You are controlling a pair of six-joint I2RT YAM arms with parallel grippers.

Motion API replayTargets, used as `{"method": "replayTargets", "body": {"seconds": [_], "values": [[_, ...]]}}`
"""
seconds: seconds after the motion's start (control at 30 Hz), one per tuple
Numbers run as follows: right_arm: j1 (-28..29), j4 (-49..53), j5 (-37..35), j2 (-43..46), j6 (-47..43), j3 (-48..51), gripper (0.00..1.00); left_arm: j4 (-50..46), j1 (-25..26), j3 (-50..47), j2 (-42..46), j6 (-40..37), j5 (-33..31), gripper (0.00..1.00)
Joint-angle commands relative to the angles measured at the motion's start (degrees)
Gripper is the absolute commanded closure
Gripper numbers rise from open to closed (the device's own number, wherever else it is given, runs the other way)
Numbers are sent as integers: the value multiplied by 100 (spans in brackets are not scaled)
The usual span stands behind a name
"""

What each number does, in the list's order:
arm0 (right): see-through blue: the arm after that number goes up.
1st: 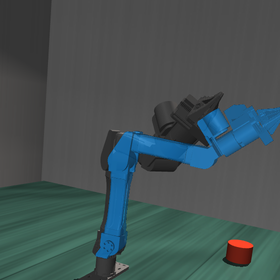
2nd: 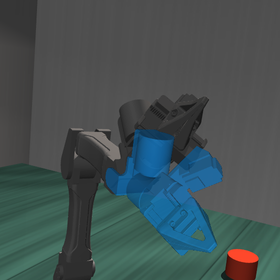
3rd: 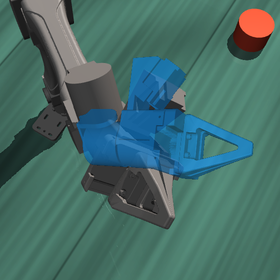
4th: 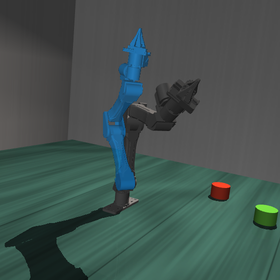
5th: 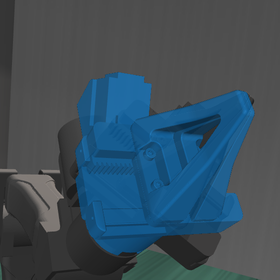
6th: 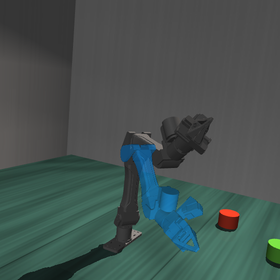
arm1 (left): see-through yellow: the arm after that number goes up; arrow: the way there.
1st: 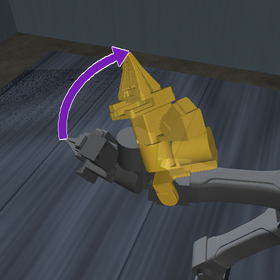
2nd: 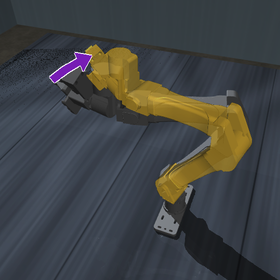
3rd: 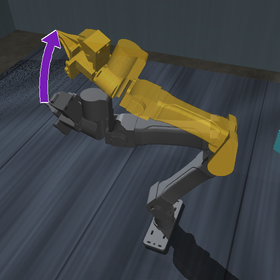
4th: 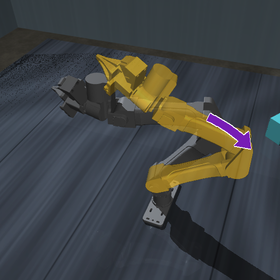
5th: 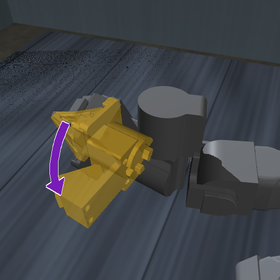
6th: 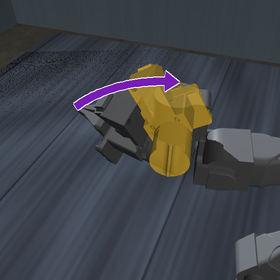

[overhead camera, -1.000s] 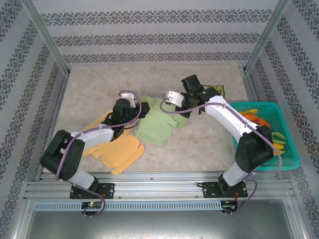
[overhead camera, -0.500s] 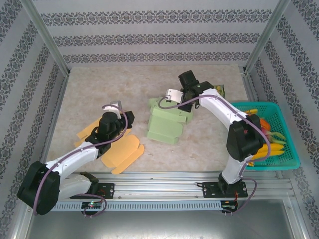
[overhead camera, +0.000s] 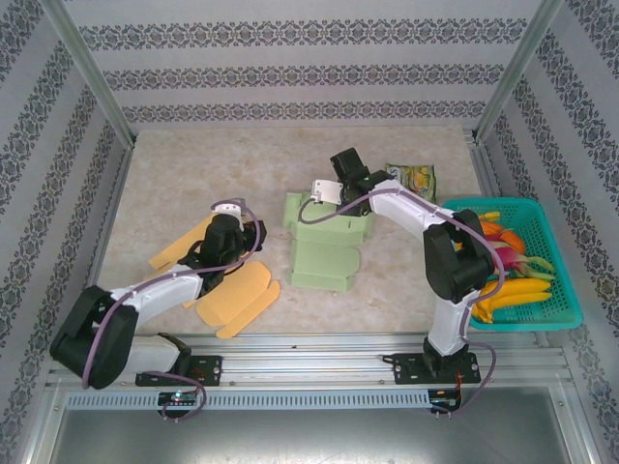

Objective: Fold the paper box

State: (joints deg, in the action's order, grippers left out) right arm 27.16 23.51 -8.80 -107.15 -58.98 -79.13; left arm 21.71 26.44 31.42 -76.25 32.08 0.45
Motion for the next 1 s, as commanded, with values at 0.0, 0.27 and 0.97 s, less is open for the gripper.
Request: {"method": "replayTargets", "body": {"seconds": [0.0, 0.27, 0.97], "values": [[27, -1158, -125, 361, -339, 514, 100, 641, -85, 253, -436, -255, 490, 73], [37, -3306, -23, 697, -836, 1905, 100, 1312, -273, 150, -1097, -562, 725, 73], [53, -5065, 298, 933, -1160, 2859, 100, 2522, -350, 421, -2259, -427, 1927, 56]]}}
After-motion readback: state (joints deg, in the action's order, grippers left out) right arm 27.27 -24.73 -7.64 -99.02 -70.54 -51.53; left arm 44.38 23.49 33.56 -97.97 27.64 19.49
